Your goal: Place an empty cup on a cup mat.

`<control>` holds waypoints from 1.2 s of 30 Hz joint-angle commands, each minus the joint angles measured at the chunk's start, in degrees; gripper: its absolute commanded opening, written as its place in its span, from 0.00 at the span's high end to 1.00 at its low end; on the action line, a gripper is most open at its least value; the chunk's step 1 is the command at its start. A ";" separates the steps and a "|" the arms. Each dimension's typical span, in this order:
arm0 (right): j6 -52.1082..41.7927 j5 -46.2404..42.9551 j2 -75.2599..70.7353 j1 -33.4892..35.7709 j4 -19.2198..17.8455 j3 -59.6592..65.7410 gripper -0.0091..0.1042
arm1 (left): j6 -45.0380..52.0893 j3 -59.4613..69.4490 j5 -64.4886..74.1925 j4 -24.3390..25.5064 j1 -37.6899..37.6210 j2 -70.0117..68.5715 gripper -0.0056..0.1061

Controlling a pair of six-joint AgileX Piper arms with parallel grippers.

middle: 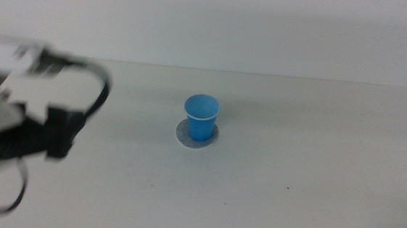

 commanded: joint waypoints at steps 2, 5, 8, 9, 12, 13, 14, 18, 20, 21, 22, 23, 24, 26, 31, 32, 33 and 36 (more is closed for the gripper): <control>-0.23 -0.38 -0.28 0.12 -0.16 0.19 0.10 | -1.09 6.96 -3.77 2.50 0.62 -7.16 0.11; -0.23 -0.38 -0.28 0.12 -0.16 0.19 0.10 | 0.39 13.37 -7.45 2.10 5.11 -15.18 0.11; -0.23 -0.38 -0.28 0.12 -0.16 0.19 0.10 | 2.20 21.74 -14.83 1.69 10.73 -24.23 0.11; -0.23 -0.38 -0.28 0.12 -0.16 0.19 0.10 | 1.96 23.90 -16.20 1.69 12.24 -26.49 0.11; -0.23 -0.38 -0.28 0.12 -0.16 0.19 0.10 | -0.29 30.28 -17.24 1.69 15.28 -33.80 0.11; -0.23 -0.38 -0.28 0.12 -0.16 0.19 0.10 | -1.24 32.29 -17.66 1.69 16.34 -36.27 0.11; -0.23 -0.38 -0.28 0.12 -0.16 0.19 0.10 | -1.39 34.16 -18.99 1.69 17.43 -38.67 0.11; -0.23 -0.38 -0.28 0.12 -0.16 0.19 0.10 | -0.29 34.47 -17.65 1.69 19.64 -46.46 0.11; -0.23 -0.38 -0.28 0.12 -0.16 0.19 0.10 | -0.02 34.47 -16.68 1.94 19.91 -49.27 0.11; -0.23 -0.38 -0.28 0.12 -0.16 0.19 0.10 | 0.22 34.47 -16.38 1.94 19.91 -50.19 0.11; -0.23 -0.38 -0.28 0.12 -0.16 0.19 0.10 | 0.22 34.47 -16.25 1.94 19.91 -50.78 0.11; -0.23 -0.38 -0.28 0.12 -0.16 0.19 0.10 | 0.22 34.47 -16.25 1.94 19.91 -51.20 0.11; -0.23 -0.38 -0.28 0.12 -0.16 0.19 0.10 | 0.22 34.47 -16.25 1.94 19.91 -51.20 0.11; -0.23 -0.38 -0.28 0.12 -0.16 0.19 0.10 | 0.22 34.47 -16.68 1.94 19.91 -51.20 0.11; -0.23 -0.38 -0.28 0.12 -0.16 0.19 0.10 | 21.32 34.47 -17.71 -15.91 20.16 -51.20 0.11; -0.23 -0.38 -0.28 0.12 -0.16 0.19 0.10 | 26.36 34.47 -17.22 -19.52 20.16 -51.20 0.11; -0.23 -0.38 -0.28 0.12 -0.16 0.19 0.10 | 29.93 34.47 -16.64 -21.26 20.16 -51.20 0.11; -0.23 -0.38 -0.28 0.12 -0.16 0.19 0.10 | 30.45 34.47 -16.62 -21.64 20.16 -51.20 0.11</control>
